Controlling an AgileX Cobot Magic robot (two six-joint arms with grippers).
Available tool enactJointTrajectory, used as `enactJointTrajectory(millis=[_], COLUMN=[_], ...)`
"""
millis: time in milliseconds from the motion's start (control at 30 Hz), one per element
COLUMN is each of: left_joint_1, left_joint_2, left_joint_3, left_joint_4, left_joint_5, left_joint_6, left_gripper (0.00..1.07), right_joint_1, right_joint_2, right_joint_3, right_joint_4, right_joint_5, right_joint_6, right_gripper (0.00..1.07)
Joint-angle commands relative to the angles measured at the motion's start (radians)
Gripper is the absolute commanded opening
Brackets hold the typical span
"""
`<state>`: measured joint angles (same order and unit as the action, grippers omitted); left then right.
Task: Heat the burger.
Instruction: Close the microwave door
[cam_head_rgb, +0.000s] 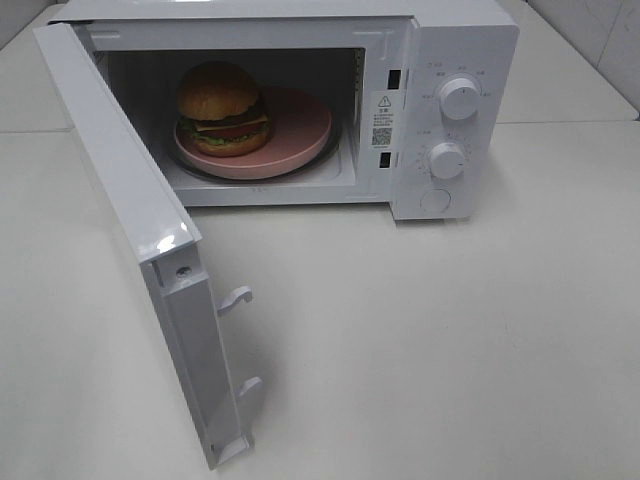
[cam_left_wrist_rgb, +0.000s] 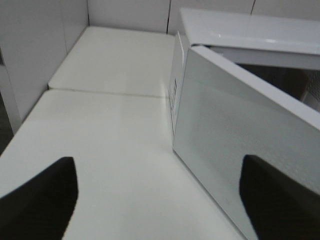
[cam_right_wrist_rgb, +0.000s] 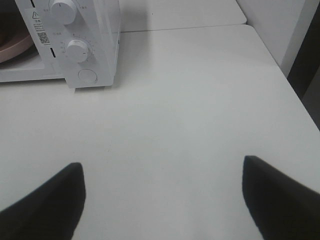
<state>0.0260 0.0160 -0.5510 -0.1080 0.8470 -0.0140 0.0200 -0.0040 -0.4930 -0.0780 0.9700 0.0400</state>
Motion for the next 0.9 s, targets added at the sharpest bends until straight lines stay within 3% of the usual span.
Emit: enactJointTrajectory(millis=[33, 67, 100, 133, 200, 233, 300, 367, 600, 667, 767, 900], left_joint_1=[-0.004, -0.004, -0.004, -0.004, -0.004, -0.004, -0.004, -0.004, -0.004, -0.004, -0.004, -0.004], left_joint_2=[0.000, 0.000, 0.000, 0.000, 0.003, 0.003, 0.031, 0.060, 0.182, 0.266, 0.287, 0.389], left_joint_3=[0.001, 0.015, 0.027, 0.027, 0.064, 0.064, 0.103, 0.127, 0.179, 0.230, 0.240, 0.305], left_joint_4=[0.019, 0.018, 0.018, 0.018, 0.017, 0.017, 0.017, 0.017, 0.012, 0.010, 0.010, 0.010], left_joint_5=[-0.092, -0.141, -0.165, -0.165, -0.233, -0.233, -0.292, -0.333, -0.519, -0.711, -0.749, -0.966], left_joint_6=[-0.006, -0.006, -0.006, -0.006, -0.006, -0.006, -0.006, -0.006, -0.006, -0.006, -0.006, -0.006], left_gripper=[0.65, 0.50, 0.43, 0.43, 0.24, 0.24, 0.06, 0.00, 0.00, 0.00, 0.00, 0.00], right_joint_1=[-0.007, -0.007, -0.007, -0.007, -0.007, -0.007, -0.007, -0.007, -0.007, -0.007, -0.007, -0.007], right_joint_2=[-0.030, -0.030, -0.030, -0.030, -0.030, -0.030, -0.030, -0.030, -0.030, -0.030, -0.030, -0.030], right_joint_3=[0.003, 0.003, 0.003, 0.003, 0.003, 0.003, 0.003, 0.003, 0.003, 0.003, 0.003, 0.003], right_joint_4=[0.004, 0.004, 0.004, 0.004, 0.004, 0.004, 0.004, 0.004, 0.004, 0.004, 0.004, 0.004], right_joint_5=[-0.009, -0.009, -0.009, -0.009, -0.009, -0.009, -0.009, -0.009, -0.009, -0.009, -0.009, -0.009], right_joint_6=[-0.010, -0.010, -0.010, -0.010, -0.010, -0.010, -0.010, -0.010, -0.010, -0.010, -0.010, -0.010], right_gripper=[0.76, 0.76, 0.76, 0.76, 0.76, 0.76, 0.76, 0.76, 0.76, 0.76, 0.76, 0.76])
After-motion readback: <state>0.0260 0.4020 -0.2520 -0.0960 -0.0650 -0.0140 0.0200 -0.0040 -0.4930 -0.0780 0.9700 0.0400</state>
